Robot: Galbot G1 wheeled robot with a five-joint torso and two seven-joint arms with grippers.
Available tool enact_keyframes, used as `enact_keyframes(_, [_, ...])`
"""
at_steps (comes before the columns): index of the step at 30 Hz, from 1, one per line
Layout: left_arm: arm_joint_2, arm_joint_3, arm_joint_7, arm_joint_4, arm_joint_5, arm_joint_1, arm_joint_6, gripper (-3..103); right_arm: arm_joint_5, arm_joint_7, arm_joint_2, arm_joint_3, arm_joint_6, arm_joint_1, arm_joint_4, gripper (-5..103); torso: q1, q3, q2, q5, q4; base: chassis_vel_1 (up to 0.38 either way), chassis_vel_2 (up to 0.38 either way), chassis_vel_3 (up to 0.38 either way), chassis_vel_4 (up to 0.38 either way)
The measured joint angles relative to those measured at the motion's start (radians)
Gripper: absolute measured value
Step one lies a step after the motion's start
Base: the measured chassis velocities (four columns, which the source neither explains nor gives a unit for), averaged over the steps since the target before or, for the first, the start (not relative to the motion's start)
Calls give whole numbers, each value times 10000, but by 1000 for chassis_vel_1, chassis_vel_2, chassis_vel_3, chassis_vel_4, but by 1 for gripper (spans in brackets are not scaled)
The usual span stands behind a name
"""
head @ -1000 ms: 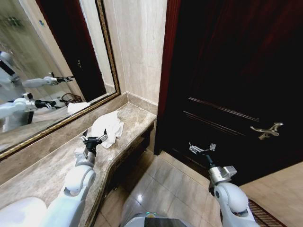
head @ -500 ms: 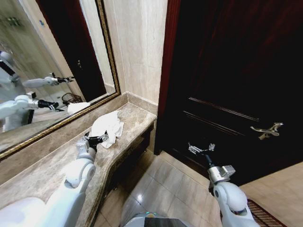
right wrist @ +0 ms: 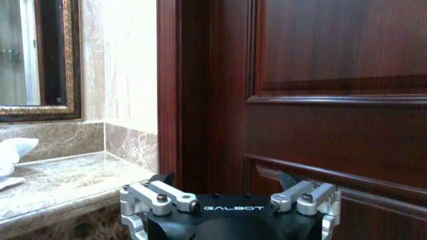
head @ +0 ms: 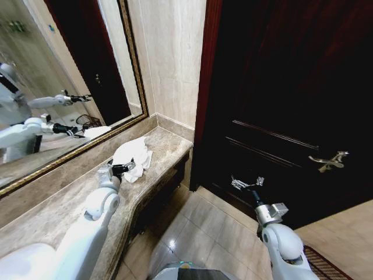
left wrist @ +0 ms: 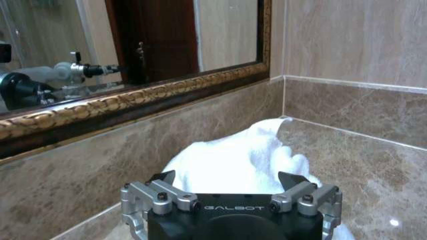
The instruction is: Discard the used towel into the hamper.
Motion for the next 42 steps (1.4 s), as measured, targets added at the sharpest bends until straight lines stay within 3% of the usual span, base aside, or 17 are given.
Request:
enact_keyframes(18, [13,860,-323,1175,-128,-1496,590,100,-156,81,115,-87,-245,223,-309,100,0,0,0,1,0,0,0,0,0])
enact_keyframes(42, [-275,1389,-460,2716,-60,-2414,453,100,-25,170,-177,-105,-276,460,-715,100,-1,-1,0,2,1,0,0,0,0])
